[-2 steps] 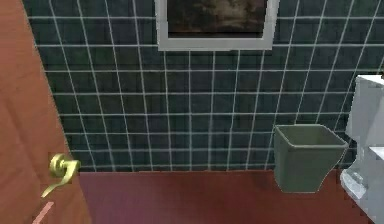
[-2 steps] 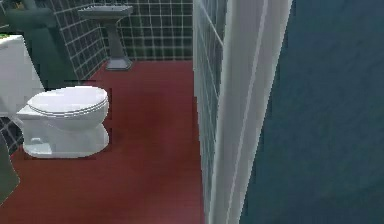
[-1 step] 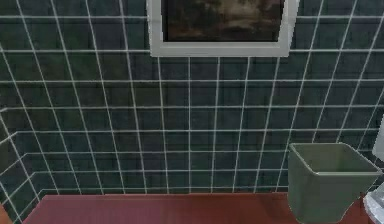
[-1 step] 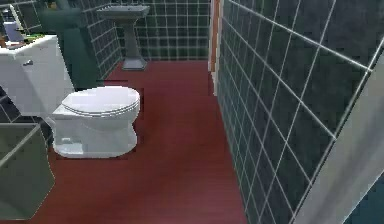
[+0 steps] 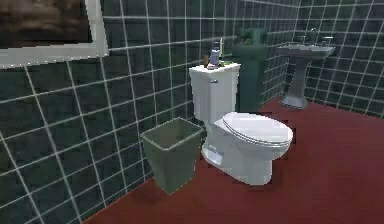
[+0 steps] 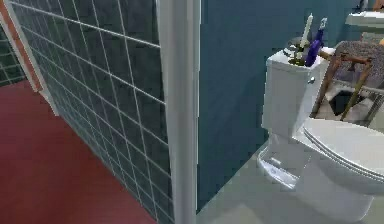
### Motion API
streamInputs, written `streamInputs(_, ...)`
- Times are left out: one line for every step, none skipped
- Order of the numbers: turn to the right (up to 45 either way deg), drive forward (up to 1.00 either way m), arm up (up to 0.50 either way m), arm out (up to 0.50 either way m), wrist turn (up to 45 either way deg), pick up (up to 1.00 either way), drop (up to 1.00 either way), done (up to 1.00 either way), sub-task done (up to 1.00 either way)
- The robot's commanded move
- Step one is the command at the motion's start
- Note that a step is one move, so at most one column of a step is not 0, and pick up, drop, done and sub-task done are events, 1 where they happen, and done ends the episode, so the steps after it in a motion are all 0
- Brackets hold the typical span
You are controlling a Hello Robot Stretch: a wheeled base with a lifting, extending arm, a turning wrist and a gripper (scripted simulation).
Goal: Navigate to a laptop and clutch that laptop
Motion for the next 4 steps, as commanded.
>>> streamInputs(42.0, 0.00, 0.00, 0.00, 0.0, 0.00, 0.00, 0.00, 0.00)
streamInputs(0.0, 1.00, 0.00, 0.00, 0.0, 0.00, 0.00, 0.00, 0.00)
streamInputs(0.0, 1.00, 0.00, 0.00, 0.0, 0.00, 0.00, 0.00, 0.00)
streamInputs(3.0, 0.00, 0.00, 0.00, 0.0, 0.00, 0.00, 0.00, 0.00)
